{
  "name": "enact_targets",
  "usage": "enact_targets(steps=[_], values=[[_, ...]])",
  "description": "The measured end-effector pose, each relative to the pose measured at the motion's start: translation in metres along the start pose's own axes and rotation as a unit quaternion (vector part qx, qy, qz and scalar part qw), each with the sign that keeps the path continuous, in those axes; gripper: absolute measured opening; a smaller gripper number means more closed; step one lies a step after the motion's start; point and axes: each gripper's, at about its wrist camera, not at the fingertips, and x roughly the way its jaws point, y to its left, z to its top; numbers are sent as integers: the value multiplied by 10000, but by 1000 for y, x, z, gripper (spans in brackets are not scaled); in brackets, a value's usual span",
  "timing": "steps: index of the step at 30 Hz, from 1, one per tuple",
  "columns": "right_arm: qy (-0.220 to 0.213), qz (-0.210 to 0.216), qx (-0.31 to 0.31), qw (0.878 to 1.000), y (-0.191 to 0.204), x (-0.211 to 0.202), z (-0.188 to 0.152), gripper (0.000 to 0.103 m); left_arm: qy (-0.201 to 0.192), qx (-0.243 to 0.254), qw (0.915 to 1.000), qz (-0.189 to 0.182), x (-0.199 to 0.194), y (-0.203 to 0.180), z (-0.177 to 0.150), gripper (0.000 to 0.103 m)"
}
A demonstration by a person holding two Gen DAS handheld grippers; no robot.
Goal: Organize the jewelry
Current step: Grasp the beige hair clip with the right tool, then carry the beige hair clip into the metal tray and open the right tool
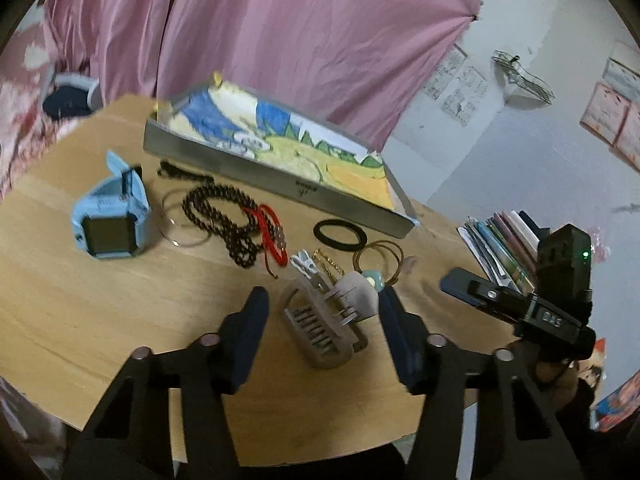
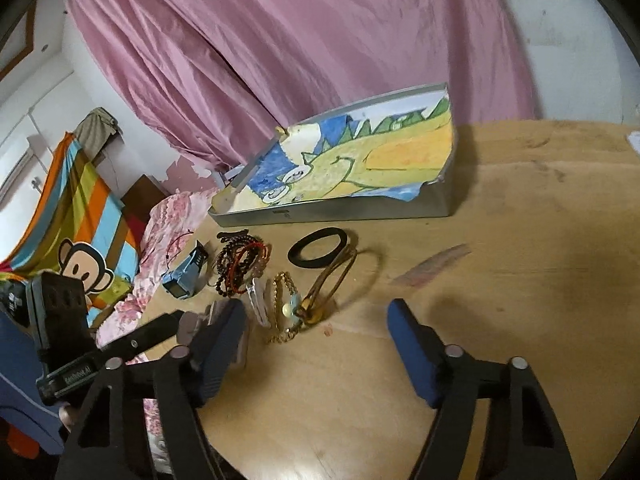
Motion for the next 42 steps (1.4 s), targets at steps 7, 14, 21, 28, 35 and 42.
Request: enact_targets(steps=[7,14,21,28,35,42], values=[[178,107,366,9991,-4,25,8,55,280,-247,9993,-87,11,9,5,25],[249,29,632,9977,-12,35,8,19,394,-374,9983,-219,13,12,8,11],[70,8,316,9995,-1,26,5,6,387,-449,9976,-353,12,10,9,7],[-213,42,22,9998,16,12,12,5,62,-210,9992,-344,0,-2,20,1],[-414,110,-194,9989,28,4,30,4,-214,79,9987,-449,-2,-18,43,1],[-813,45,-238,9964,29,11,78,4,-638,335,9973,-130,20,-14,95,1]])
